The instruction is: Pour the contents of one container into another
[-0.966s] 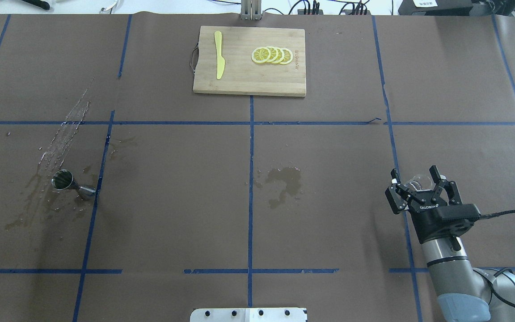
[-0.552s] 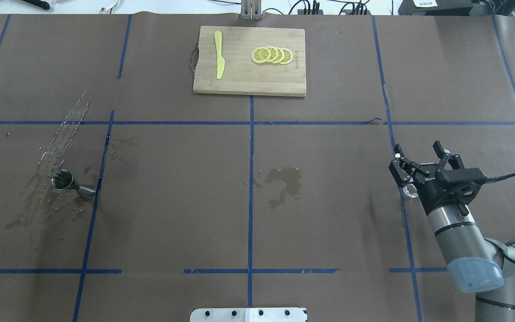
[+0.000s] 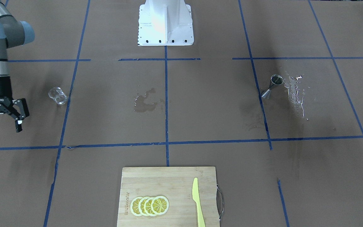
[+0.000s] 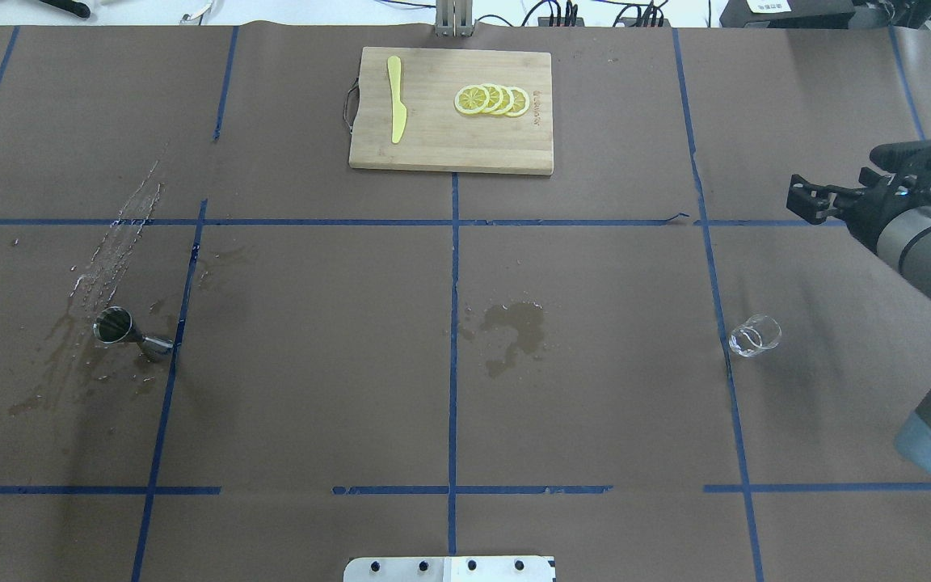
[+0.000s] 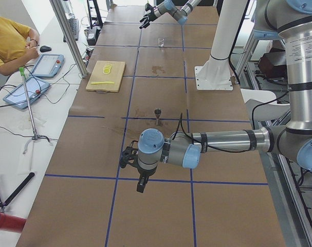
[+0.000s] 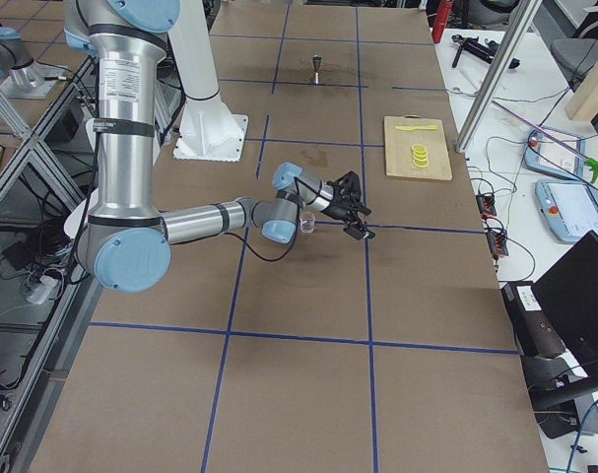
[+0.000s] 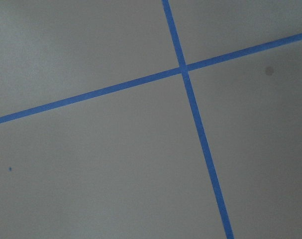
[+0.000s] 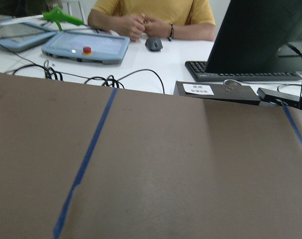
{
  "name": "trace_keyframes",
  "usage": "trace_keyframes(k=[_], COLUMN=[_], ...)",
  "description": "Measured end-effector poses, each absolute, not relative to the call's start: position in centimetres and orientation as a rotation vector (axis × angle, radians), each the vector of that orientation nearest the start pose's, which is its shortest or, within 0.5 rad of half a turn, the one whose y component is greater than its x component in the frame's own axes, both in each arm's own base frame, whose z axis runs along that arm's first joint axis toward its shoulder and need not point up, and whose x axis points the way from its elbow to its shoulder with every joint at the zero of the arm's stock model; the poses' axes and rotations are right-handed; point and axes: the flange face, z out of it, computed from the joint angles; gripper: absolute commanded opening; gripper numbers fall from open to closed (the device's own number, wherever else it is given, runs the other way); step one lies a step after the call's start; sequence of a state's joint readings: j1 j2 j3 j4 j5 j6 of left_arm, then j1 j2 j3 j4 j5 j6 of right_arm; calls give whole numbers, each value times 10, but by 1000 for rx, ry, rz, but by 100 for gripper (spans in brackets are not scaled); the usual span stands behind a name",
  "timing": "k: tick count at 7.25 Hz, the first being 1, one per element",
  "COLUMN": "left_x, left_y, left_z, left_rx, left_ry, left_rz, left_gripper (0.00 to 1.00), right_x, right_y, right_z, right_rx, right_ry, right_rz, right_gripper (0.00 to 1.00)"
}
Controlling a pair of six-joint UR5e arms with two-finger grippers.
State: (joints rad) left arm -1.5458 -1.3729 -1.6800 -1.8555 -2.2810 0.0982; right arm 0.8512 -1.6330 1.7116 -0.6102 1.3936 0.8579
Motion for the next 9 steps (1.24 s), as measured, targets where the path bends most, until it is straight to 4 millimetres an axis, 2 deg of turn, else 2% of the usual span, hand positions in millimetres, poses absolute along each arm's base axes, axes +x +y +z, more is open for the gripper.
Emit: trace_keyframes(k=[2, 3, 4, 5, 6, 9], left_x=[-57, -56, -55, -54, -55, -63], left_y=[-418, -416, -415, -416, -415, -412], left_z=[670, 671, 668, 658, 646, 636], left_rx=[201, 185, 158, 127, 100, 103], left_ry=[720, 744, 759, 766, 769, 768], left_rz=[183, 177, 167, 155, 144, 204], left_gripper=[100, 100, 100, 100, 100, 100], right_x=[-120, -72, -33, -5, 11, 26], right_y=[-502, -505, -503, -496, -486, -428], right_z=[540, 549, 561, 575, 596, 705], right_rx=[641, 558, 483, 418, 356, 190], right_ry=[-639, -663, -689, -701, -699, -688], right_rz=[55, -15, -71, -107, -120, -87], right_gripper=[100, 100, 100, 100, 100, 100])
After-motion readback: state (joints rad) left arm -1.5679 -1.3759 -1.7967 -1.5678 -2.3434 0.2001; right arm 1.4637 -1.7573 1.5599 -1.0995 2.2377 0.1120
